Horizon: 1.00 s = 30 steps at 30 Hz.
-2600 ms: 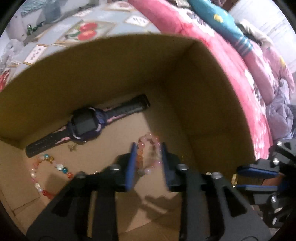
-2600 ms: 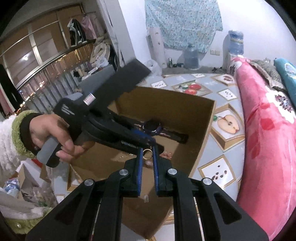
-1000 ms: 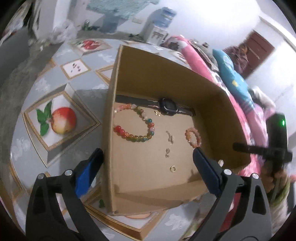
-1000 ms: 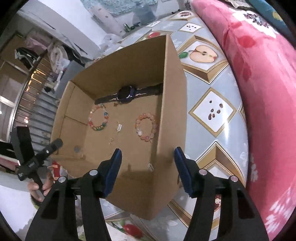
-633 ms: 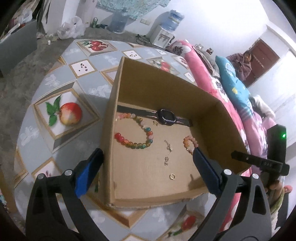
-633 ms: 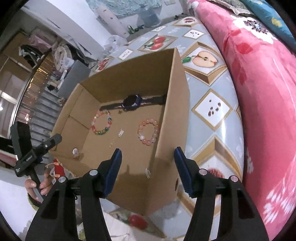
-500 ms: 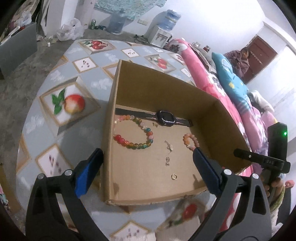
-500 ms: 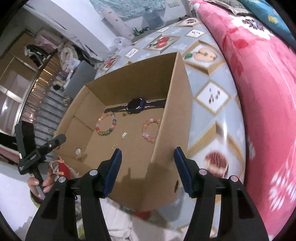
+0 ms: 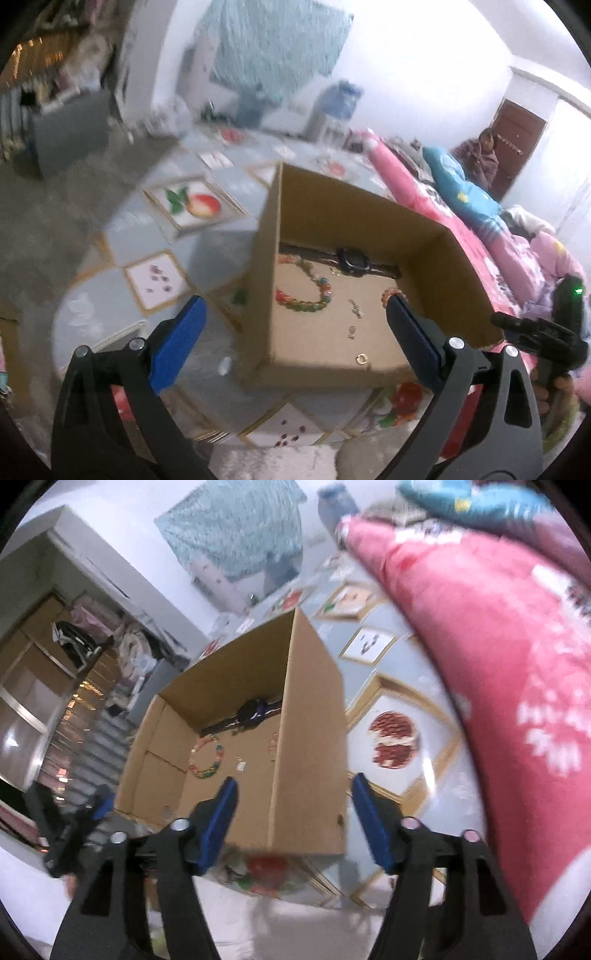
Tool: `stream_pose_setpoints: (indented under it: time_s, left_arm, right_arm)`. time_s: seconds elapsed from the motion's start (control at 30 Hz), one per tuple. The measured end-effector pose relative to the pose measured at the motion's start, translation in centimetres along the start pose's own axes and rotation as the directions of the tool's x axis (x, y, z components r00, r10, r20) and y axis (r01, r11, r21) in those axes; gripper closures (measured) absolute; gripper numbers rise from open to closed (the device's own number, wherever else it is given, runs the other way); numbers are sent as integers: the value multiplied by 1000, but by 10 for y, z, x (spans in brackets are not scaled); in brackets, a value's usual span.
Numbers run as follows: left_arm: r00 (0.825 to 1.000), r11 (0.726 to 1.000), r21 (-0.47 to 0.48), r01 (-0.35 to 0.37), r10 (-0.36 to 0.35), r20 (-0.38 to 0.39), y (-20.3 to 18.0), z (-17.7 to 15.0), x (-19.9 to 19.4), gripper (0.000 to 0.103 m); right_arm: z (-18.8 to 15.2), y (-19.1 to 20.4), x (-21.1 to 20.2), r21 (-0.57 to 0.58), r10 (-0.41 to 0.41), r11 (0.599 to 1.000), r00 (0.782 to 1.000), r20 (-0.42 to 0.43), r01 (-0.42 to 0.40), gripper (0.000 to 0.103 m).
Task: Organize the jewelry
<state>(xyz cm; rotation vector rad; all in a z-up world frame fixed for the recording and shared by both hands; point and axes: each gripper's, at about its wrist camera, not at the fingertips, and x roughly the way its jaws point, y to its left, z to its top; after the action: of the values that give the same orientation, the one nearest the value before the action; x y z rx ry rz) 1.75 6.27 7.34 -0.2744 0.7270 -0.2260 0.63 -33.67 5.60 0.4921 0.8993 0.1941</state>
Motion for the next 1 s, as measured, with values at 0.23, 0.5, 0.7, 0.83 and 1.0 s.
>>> stream_pose_setpoints:
  time_s: [0.23, 0.5, 0.7, 0.83, 1.0]
  left_arm:
    - [989, 987, 67, -148, 147, 23, -16, -35, -29, 9]
    - [964, 947, 191, -258, 238, 119, -60, -45, -42, 9]
    - [967, 935, 248, -254, 238, 95, -87, -42, -34, 8]
    - [973, 949, 223, -222, 230, -12, -90, -51, -15, 9]
    - [955, 944, 232, -235, 269, -126, -88, -68, 10, 9]
  right_arm:
    - [-54, 38, -41, -173, -284, 920, 902, 325, 351, 16]
    - [-88, 89, -50, -301, -252, 856, 847, 467, 421, 7]
    - [-93, 112, -42, -299, -214, 875, 858, 467, 380, 6]
    - [-87, 100, -19, -234, -268, 901, 894, 360, 365, 6]
    - [-89, 89, 11, -223, -310, 906, 922, 230, 361, 6]
